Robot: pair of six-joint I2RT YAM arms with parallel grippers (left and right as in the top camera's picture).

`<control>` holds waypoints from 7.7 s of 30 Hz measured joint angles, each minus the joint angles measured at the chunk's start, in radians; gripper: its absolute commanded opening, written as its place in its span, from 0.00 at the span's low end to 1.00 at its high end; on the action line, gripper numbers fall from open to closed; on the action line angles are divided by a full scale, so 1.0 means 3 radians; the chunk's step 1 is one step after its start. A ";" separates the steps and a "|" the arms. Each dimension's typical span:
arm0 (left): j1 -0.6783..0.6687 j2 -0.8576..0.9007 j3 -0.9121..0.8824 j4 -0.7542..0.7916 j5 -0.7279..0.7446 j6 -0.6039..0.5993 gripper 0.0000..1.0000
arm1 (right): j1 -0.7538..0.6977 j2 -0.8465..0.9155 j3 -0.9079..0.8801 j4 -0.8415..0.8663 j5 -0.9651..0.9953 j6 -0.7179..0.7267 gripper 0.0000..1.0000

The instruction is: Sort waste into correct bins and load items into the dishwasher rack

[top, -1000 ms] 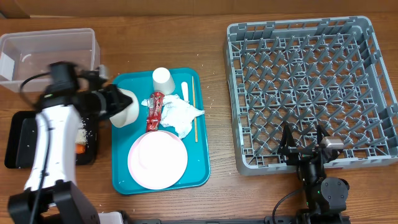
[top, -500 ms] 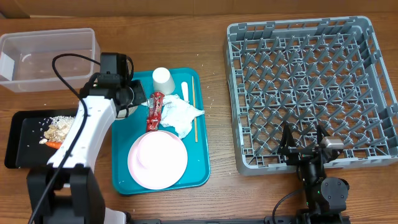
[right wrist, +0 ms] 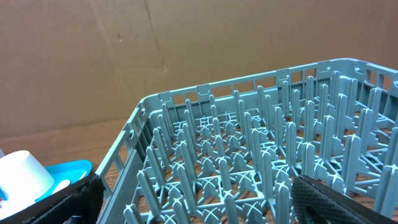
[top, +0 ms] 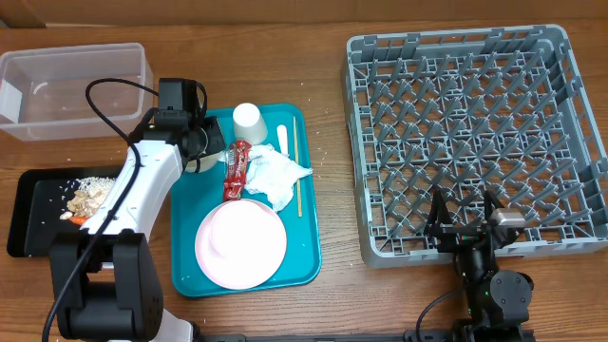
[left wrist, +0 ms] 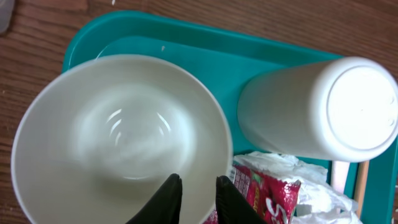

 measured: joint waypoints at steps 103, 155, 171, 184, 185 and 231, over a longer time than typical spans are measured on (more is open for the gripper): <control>-0.1765 -0.0235 -0.0591 -0.1423 -0.0275 -0.0413 0.38 | 0.0000 0.0000 0.0000 0.0000 -0.0001 0.0000 1.00; 0.1621 -0.0235 0.1442 -0.2843 -0.0150 -0.0862 1.00 | 0.0000 0.0000 0.0000 0.0317 -0.0215 0.0170 1.00; 0.1734 -0.0235 0.1415 -0.2725 0.0540 -0.1087 1.00 | 0.0000 -0.0009 0.0006 0.1619 -0.1610 0.1829 1.00; 0.2383 -0.0235 0.1415 -0.2556 0.0519 -0.1343 1.00 | 0.0001 0.1485 0.2074 0.0512 -0.1915 0.1191 1.00; 0.2383 -0.0235 0.1414 -0.2553 0.0483 -0.1349 1.00 | 0.0006 0.1704 0.2281 0.0387 -0.1974 0.1123 1.00; 0.2382 -0.0234 0.1409 -0.2547 0.0275 -0.1359 1.00 | 0.2667 0.6648 0.5278 -0.2794 -0.0771 0.0304 0.68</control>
